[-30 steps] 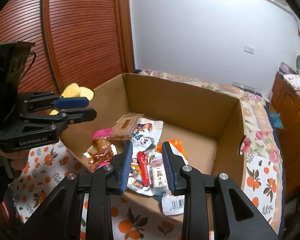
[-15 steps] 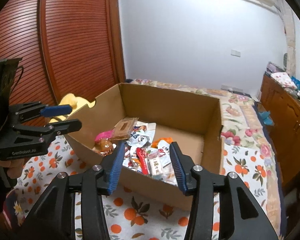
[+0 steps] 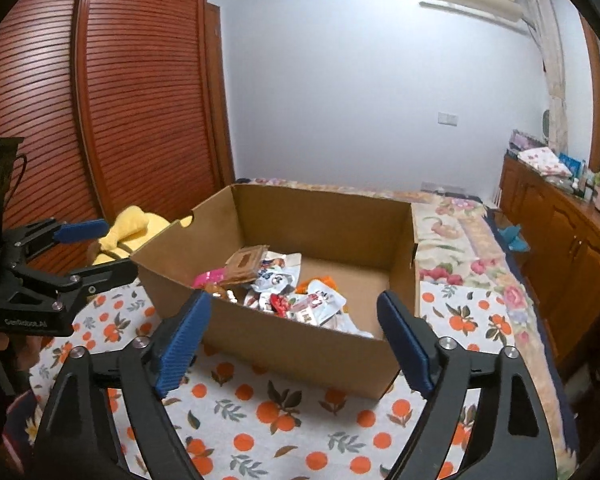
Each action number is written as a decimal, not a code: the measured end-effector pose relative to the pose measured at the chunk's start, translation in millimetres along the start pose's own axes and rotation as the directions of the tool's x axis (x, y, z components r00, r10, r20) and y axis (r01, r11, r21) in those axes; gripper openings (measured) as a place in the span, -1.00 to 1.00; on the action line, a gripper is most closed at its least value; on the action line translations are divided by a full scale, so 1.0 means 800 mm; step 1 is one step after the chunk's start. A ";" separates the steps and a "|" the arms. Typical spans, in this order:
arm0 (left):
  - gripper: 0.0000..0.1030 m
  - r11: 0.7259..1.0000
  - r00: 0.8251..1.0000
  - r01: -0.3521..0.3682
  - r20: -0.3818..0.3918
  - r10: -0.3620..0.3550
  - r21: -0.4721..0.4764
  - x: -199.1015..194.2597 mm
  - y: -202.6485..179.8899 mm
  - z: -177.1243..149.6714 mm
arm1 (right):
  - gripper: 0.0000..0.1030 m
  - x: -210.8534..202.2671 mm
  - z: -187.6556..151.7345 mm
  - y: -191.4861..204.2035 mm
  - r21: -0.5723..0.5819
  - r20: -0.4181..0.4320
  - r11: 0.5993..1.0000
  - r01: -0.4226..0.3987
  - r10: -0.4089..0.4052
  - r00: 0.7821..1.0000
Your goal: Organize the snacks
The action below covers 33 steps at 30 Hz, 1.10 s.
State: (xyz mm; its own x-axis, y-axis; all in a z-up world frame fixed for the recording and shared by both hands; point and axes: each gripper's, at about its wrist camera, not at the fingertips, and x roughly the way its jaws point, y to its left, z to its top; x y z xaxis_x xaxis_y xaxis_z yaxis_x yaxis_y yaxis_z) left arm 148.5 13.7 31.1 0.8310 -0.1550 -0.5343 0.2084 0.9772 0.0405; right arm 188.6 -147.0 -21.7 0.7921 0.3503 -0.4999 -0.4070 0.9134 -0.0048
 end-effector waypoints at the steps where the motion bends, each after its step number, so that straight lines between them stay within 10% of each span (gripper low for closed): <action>1: 0.91 1.000 1.000 -0.005 0.004 0.005 -0.003 -0.003 -0.001 -0.001 | 0.75 -0.003 -0.002 0.000 0.006 0.002 1.000 0.009 -0.009 1.000; 33: 0.95 0.996 0.997 -0.054 0.046 0.058 -0.069 -0.064 -0.033 -0.069 | 0.84 -0.075 -0.045 0.019 0.075 0.079 0.978 0.193 -0.199 0.977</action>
State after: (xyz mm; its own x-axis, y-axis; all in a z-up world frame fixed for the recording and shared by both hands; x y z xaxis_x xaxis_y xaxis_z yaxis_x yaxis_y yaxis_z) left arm 72.0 3.5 10.3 0.8643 -0.1050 -0.4919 0.1267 0.9919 0.0110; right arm 118.5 -161.5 -22.6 0.8907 0.1773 -0.4186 -0.2113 0.9768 -0.0357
